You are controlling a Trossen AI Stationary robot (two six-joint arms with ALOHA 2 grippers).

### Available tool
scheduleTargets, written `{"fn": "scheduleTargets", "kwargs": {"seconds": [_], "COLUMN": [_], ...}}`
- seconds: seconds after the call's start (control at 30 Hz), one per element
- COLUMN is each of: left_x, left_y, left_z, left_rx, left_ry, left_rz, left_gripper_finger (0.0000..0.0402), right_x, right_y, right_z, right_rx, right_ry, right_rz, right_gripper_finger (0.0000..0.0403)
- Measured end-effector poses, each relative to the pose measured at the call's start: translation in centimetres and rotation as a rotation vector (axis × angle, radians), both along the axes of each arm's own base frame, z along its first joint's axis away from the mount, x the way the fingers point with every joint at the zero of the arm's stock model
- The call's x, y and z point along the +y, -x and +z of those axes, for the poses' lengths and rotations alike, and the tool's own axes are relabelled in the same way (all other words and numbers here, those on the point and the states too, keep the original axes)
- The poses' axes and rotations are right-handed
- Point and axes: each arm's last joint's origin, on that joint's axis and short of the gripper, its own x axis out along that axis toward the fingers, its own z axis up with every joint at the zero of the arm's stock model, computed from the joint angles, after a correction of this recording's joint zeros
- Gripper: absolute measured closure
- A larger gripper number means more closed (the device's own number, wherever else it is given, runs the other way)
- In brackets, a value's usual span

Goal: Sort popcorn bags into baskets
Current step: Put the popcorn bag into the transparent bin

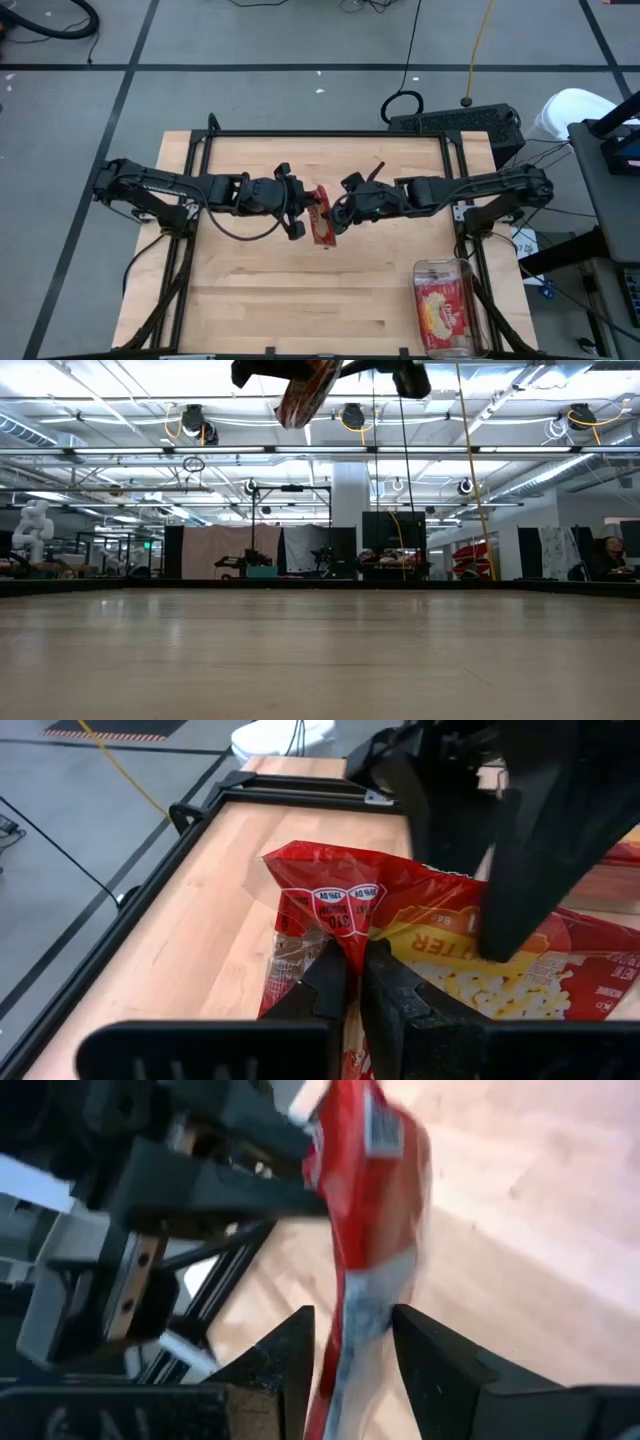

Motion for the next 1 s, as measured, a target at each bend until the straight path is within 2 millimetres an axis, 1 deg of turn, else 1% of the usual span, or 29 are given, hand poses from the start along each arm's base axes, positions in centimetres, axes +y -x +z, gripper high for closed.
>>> {"fn": "scheduleTargets", "kwargs": {"seconds": [0.13, 0.2, 0.27, 0.37, 0.43, 0.5, 0.57, 0.6, 0.67, 0.73, 0.87, 0.93, 1.0], "left_x": [0.0, 0.0, 0.1, 0.1, 0.1, 0.1, 0.0, -0.1, -0.2, 0.0, 1.5, 2.1, 2.5], "left_y": [0.0, 0.0, 0.0, 0.0, 0.0, 0.0, 0.1, 0.4, 0.9, 1.9, 4.3, 5.3, 5.8], "left_z": [0.0, 0.0, 0.0, 0.1, 0.1, 0.1, 0.4, 0.7, 1.4, 1.9, 2.5, 2.5, 2.4], "left_rx": [-0.003, -0.004, -0.005, -0.015, -0.028, -0.05, -0.077, -0.091, -0.128, -0.144, -0.15, -0.126, -0.083], "left_ry": [0.003, 0.001, 0.001, 0.03, 0.076, 0.135, 0.174, 0.192, 0.216, 0.257, 0.388, 0.417, 0.437], "left_rz": [0.002, 0.006, 0.013, 0.031, 0.055, 0.085, 0.098, 0.104, 0.143, 0.22, 0.404, 0.461, 0.454], "left_gripper_finger": [0.0379, 0.0378, 0.0377, 0.0377, 0.0376, 0.0368, 0.0346, 0.0329, 0.0288, 0.0241, 0.0156, 0.0126, 0.0108], "right_x": [-0.8, -1.2, -1.5, -1.9, -2.0, -2.0, -2.0, -2.1, -2.2, -2.3, -2.6, -2.7, -2.8], "right_y": [-0.1, -0.1, -0.1, -0.1, -0.2, -0.1, 0.0, 0.1, 0.4, 0.9, 2.7, 3.6, 4.4], "right_z": [0.0, -0.1, -0.1, 0.0, 0.0, 0.0, 0.0, 0.0, 0.0, 0.2, 1.3, 2.1, 2.9], "right_rx": [-0.003, 0.013, 0.018, 0.011, 0.012, 0.016, 0.024, 0.029, 0.042, 0.067, 0.081, 0.062, 0.041], "right_ry": [0.052, 0.061, 0.08, 0.102, 0.116, 0.132, 0.133, 0.13, 0.129, 0.132, 0.145, 0.161, 0.177], "right_rz": [-0.022, -0.029, -0.026, -0.02, -0.011, 0.0, 0.001, -0.002, -0.005, 0.004, 0.016, 0.021, 0.009], "right_gripper_finger": [0.0273, 0.0283, 0.0303, 0.0344, 0.0376, 0.0393, 0.039, 0.0387, 0.0383, 0.0385, 0.0396, 0.0397, 0.0395]}}
